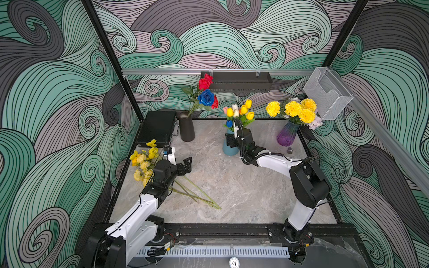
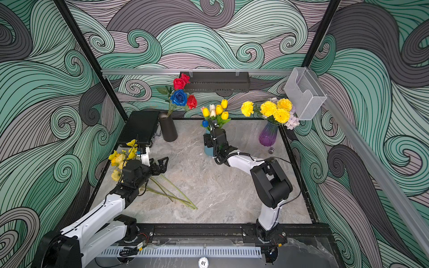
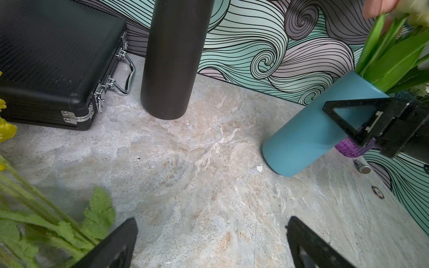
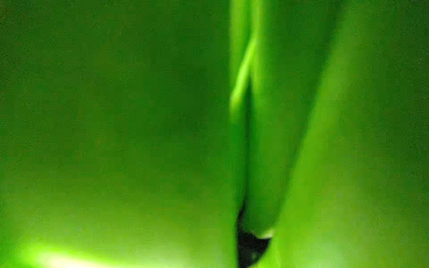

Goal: Pick out yellow flowers from the vase
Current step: Move the vase to the center of the board.

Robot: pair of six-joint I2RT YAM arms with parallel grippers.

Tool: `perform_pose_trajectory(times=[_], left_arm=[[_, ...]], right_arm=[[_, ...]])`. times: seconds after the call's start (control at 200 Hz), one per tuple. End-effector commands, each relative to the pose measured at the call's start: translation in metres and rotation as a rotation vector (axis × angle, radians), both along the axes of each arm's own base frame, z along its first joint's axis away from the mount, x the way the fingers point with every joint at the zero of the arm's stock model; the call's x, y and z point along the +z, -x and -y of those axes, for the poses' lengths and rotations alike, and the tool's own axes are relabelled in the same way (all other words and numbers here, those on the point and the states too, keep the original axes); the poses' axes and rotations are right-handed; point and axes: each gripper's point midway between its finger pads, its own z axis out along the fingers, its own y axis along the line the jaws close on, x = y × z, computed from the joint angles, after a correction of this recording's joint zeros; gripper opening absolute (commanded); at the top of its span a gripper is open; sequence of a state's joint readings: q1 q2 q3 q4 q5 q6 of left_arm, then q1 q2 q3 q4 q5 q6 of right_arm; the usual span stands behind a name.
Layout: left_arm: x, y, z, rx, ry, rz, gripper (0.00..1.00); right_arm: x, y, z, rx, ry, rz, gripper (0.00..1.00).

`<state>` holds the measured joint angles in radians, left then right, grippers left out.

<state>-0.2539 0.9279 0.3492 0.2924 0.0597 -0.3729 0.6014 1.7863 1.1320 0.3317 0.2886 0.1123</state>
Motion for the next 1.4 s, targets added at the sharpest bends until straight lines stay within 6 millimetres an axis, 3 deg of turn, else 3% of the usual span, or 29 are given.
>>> perform_pose_trajectory(times=[0.0,0.285,0.555,0.67,0.76,0.966,1.396], left_arm=[[0.005,-0.002,0.0,0.0,-0.015,0.025,0.99],[0.003,-0.003,-0.001,0.008,-0.019,0.019,0.99],[0.003,-0.004,-0.002,0.013,-0.019,0.018,0.99],[0.003,-0.003,-0.003,0.018,-0.022,0.017,0.98],[0.003,-0.003,-0.003,0.018,-0.023,0.019,0.98],[0.002,-0.004,-0.002,0.015,-0.025,0.014,0.99],[0.002,-0.004,-0.001,0.004,-0.03,0.018,0.99]], right_arm=[[0.014,0.014,-0.019,0.047,-0.06,0.005,0.51],[0.012,0.044,-0.049,0.09,-0.027,-0.046,0.51],[0.005,0.052,-0.059,0.092,0.005,-0.054,0.54],[0.005,0.055,-0.064,0.101,0.032,-0.047,0.64],[0.004,0.058,-0.065,0.114,0.054,-0.062,0.78],[0.006,0.063,-0.058,0.109,0.071,-0.069,0.99],[0.012,0.087,-0.051,0.196,0.056,-0.035,0.99]])
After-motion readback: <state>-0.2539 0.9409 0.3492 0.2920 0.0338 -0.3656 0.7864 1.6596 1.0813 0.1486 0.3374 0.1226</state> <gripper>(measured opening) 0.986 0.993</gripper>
